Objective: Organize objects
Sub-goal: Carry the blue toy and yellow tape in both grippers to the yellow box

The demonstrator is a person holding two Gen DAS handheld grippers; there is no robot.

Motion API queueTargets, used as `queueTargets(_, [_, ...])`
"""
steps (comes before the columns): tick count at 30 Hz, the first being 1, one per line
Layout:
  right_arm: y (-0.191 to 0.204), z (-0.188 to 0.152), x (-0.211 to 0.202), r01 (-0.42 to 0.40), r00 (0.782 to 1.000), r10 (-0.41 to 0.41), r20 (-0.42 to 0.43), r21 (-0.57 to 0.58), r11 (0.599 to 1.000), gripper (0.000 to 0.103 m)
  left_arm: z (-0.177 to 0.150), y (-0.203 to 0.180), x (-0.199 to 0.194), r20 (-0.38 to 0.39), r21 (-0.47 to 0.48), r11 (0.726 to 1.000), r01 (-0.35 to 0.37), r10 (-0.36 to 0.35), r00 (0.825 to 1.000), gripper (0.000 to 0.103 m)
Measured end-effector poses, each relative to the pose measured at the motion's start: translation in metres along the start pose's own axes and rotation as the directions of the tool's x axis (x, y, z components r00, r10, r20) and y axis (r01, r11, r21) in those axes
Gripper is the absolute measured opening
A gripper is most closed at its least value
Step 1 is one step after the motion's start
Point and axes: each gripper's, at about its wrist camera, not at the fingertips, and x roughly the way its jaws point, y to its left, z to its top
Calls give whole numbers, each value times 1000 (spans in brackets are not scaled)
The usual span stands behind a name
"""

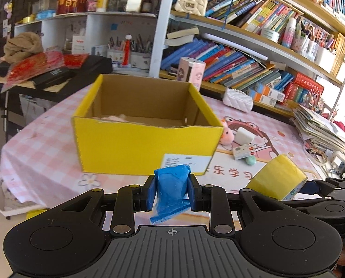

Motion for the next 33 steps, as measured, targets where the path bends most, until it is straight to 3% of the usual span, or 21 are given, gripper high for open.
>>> queueTargets(15, [62,-20,-22,-48,999,49,21,-28,998,90,-17,37,-48,49,-7,999,-38,38,998,26])
queueTargets(33, [74,-16,-27,-14,1000,15,25,-48,999,90,-9,46,-48,68,-5,1000,5,-5,998,26])
